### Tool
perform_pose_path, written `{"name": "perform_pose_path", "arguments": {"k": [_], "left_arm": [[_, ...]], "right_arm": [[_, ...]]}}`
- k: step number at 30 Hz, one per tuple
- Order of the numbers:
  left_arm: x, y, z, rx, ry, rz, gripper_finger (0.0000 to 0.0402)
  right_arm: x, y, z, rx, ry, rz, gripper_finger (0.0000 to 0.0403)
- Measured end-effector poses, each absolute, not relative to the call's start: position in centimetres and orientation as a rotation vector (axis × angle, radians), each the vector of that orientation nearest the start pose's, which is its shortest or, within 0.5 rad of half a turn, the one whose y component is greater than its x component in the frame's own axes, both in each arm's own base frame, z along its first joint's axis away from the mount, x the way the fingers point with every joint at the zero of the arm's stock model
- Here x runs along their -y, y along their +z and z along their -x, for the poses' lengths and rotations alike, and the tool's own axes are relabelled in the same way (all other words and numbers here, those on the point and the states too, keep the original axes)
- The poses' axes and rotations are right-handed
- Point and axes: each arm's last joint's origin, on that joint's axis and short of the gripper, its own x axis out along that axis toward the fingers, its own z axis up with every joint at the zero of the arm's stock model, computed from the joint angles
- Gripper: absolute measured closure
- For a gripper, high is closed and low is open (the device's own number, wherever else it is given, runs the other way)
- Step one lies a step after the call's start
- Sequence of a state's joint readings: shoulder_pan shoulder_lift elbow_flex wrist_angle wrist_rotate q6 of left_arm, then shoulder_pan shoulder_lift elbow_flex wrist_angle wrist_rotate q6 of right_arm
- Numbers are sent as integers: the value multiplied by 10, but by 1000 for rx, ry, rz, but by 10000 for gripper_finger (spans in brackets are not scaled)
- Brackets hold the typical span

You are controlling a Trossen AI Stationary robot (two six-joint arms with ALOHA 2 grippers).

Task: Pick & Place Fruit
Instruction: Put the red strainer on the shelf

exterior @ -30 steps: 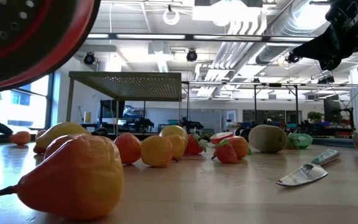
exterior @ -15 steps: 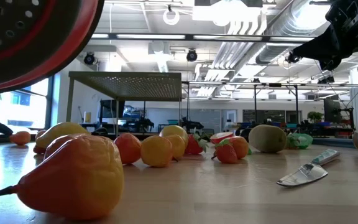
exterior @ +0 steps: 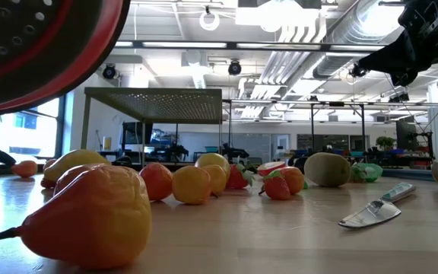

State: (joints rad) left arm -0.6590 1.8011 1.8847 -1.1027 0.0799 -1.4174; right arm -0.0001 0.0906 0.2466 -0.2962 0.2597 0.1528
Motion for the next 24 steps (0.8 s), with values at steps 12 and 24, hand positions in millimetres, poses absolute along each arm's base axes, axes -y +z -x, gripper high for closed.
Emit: {"name": "perform_pose_path", "arguments": {"k": [12,24], "left_arm": [[213,360,-302,-1228,128,917,386],[191,361,-312,-1182,105,788,386]], "right_arm": [[7,211,-85,-120,-269,-133,394],[7,211,-85,-119,-269,-133,394]]}}
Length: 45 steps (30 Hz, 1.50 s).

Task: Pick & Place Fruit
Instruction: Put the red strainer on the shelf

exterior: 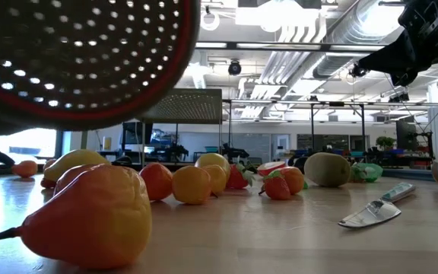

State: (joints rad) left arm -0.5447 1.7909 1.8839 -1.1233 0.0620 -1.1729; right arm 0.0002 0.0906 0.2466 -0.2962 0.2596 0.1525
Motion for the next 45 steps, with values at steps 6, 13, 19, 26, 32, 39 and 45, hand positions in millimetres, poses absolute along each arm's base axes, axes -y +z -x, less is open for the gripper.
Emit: {"name": "perform_pose_path", "arguments": {"k": [6,13,19,26,32,39,45], "left_arm": [[172,372,-319,-1112,68,782,386],[158,414,-317,-948,21,701,386],[144,458,-309,-714,42,532,386],[109,486,-303,-570,214,374,386],[64,488,-311,-550,380,308,386],[8,478,-321,-597,589,260,386],[-36,469,-323,-693,686,172,386]], "right_arm": [[7,211,-85,-120,-270,-133,394],[7,211,-85,-121,-271,-132,394],[8,211,-85,-123,-272,-114,394],[8,211,-85,-123,-272,-110,394],[8,211,-85,-123,-272,-110,394],[8,211,-85,-123,-272,-110,394],[8,211,-85,-123,-272,-107,394]]}}
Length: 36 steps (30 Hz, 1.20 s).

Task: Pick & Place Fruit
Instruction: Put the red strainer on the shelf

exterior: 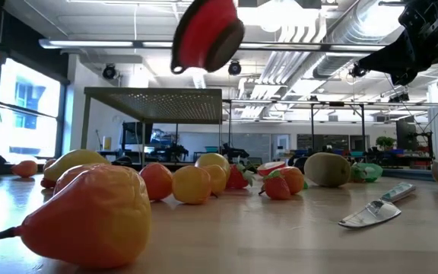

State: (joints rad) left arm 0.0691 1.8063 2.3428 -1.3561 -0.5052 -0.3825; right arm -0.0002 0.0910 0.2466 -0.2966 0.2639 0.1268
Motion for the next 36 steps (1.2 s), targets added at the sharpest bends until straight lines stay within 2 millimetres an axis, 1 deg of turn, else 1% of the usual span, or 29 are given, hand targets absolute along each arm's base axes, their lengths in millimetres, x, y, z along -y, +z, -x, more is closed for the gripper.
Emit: {"name": "perform_pose_path", "arguments": {"k": [6,9,12,14,19,26,31,33,36], "left_arm": [[-70,460,-325,-772,746,99,386],[-81,457,-327,-793,767,65,386],[-90,450,-330,-848,779,44,386],[-91,446,-332,-872,783,36,386],[-92,429,-336,-1007,809,-29,386],[-89,399,-361,-1112,846,-93,386],[-89,375,-378,-1207,821,-112,386],[-90,372,-380,-1216,816,-116,386],[-90,373,-379,-1209,838,-134,386]], "right_arm": [[8,211,-85,-126,-272,-107,394],[8,211,-84,-131,-272,-106,394],[8,211,-84,-131,-276,-106,394],[8,211,-84,-130,-296,-104,394],[10,211,-84,-125,-349,-101,394],[10,210,-84,-129,-349,-105,394],[10,211,-84,-123,-349,-106,394],[10,211,-84,-123,-348,-107,394],[10,211,-84,-123,-347,-108,394]]}}
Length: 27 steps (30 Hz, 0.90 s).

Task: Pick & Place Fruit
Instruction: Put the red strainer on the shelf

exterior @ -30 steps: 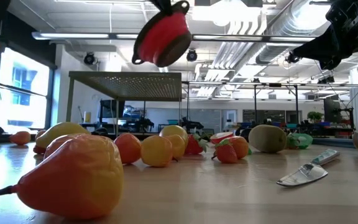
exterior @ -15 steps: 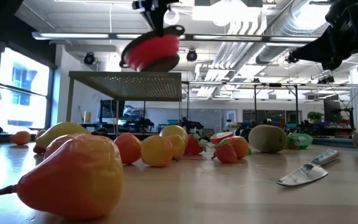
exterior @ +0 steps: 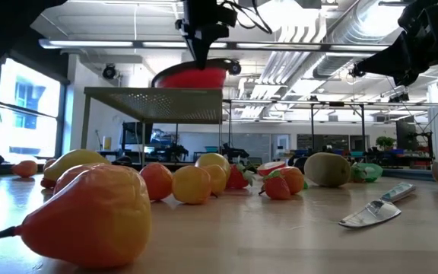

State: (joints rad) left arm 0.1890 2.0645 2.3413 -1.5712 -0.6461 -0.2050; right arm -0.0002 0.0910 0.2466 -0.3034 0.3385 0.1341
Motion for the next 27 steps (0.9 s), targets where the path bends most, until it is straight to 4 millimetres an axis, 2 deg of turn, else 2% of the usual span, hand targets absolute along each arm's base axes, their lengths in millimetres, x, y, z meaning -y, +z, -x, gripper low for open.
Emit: {"name": "perform_pose_path", "arguments": {"k": [10,20,27], "left_arm": [[-90,378,-376,-1221,818,-193,386],[-89,377,-376,-1231,783,-181,386],[-81,377,-378,-1238,746,-215,386]], "right_arm": [[10,211,-84,-125,-347,-108,394],[10,211,-84,-125,-347,-106,394],[10,211,-84,-125,-347,-104,394]]}}
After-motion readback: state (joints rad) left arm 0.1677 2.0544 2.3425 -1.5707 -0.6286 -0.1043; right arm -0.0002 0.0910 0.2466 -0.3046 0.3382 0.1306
